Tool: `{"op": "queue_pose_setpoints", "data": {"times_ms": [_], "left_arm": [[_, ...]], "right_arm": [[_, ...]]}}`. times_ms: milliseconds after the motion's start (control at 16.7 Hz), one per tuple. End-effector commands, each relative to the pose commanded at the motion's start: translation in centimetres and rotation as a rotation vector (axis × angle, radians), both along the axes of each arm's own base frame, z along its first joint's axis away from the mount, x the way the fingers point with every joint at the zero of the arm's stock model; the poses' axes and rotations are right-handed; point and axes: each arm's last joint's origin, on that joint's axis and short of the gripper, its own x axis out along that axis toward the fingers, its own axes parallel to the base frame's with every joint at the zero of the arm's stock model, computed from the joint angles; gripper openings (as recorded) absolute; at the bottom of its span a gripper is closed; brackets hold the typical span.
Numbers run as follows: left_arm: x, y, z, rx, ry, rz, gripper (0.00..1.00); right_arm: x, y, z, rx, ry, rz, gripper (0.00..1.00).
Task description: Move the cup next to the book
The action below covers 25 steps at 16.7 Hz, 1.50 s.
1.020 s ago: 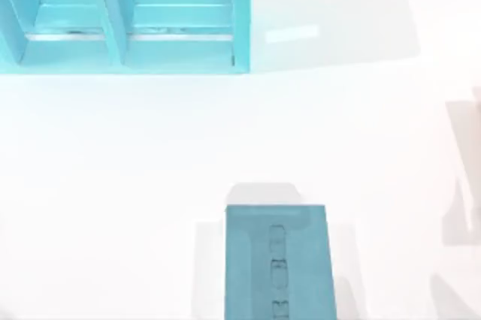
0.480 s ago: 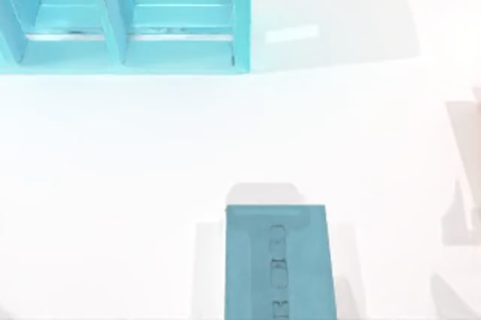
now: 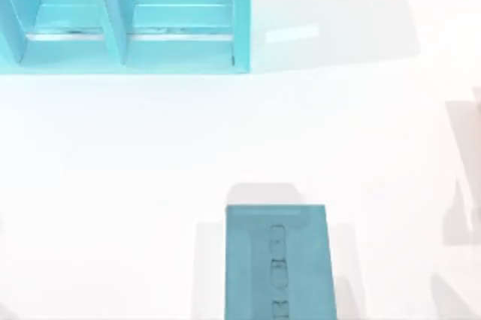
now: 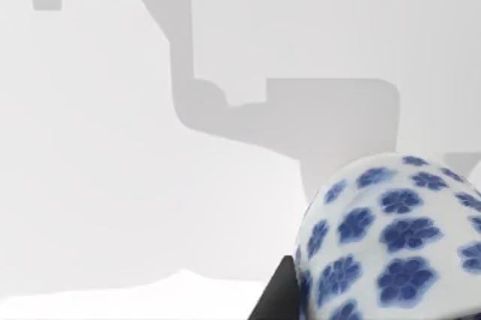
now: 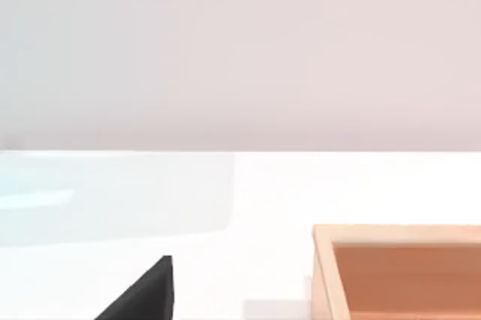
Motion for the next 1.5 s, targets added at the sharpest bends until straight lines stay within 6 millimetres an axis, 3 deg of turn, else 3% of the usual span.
{"op": "queue_pose_setpoints", "data": {"times_ms": [480, 960, 1200, 1500], "left_arm": [[-0.1, -0.1, 3.8, -0.005, 0.004, -0.001, 0.0], [0.4, -0.8, 4.0, -0.003, 0.0, 0.02, 0.0], [2.3, -4.0, 4.7, -0.011, -0.015, 0.098, 0.0], [4.7, -11.5, 5.2, -0.071, 0.011, 0.26, 0.0]], "right_arm": [[0.0, 0.0, 0.0, 0.0, 0.0, 0.0, 1.0], [0.0, 0.0, 0.0, 0.0, 0.0, 0.0, 1.0], [0.0, 0.0, 0.0, 0.0, 0.0, 0.0, 1.0], [0.0, 0.0, 0.0, 0.0, 0.0, 0.0, 1.0]]}}
